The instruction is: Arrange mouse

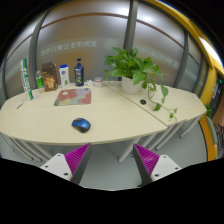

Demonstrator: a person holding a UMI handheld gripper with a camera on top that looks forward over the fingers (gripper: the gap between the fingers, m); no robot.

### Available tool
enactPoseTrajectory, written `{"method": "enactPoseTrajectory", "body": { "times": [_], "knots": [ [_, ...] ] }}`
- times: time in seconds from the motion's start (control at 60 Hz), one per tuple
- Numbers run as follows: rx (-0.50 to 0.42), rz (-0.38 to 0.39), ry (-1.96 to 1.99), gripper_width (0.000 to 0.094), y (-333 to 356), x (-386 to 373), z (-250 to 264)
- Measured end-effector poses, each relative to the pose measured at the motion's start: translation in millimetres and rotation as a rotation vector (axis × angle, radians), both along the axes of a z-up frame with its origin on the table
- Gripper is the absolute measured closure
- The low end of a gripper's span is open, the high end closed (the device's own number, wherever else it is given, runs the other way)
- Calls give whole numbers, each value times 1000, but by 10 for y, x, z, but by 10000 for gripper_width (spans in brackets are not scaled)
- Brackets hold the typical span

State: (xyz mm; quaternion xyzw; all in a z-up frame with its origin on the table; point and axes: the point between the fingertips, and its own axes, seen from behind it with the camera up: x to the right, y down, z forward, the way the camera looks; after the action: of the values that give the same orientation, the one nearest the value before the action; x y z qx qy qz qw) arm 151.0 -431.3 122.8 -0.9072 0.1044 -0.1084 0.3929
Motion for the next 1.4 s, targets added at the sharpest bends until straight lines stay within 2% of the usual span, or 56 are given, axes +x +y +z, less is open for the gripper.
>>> {"method": "enactPoseTrajectory", "body": {
  "times": [0.25,0.533,0.817,0.9,1.0,1.033,1.217,1.283,1.4],
  "knots": [
    [4,96,20,81,710,-682,-579],
    [-61,200,-38,84,1531,-682,-1266],
    [-47,243,-26,93,2213,-451,-1300],
    [-38,259,36,188,2360,-474,-1346],
    [-30,271,110,380,2424,-558,-1373],
    [-24,284,97,471,2429,-572,-1371],
    [-52,254,89,567,2407,-563,-1373],
    [-60,245,68,573,2417,-526,-1321],
    [-11,235,56,574,2625,-484,-940]
  ]
}}
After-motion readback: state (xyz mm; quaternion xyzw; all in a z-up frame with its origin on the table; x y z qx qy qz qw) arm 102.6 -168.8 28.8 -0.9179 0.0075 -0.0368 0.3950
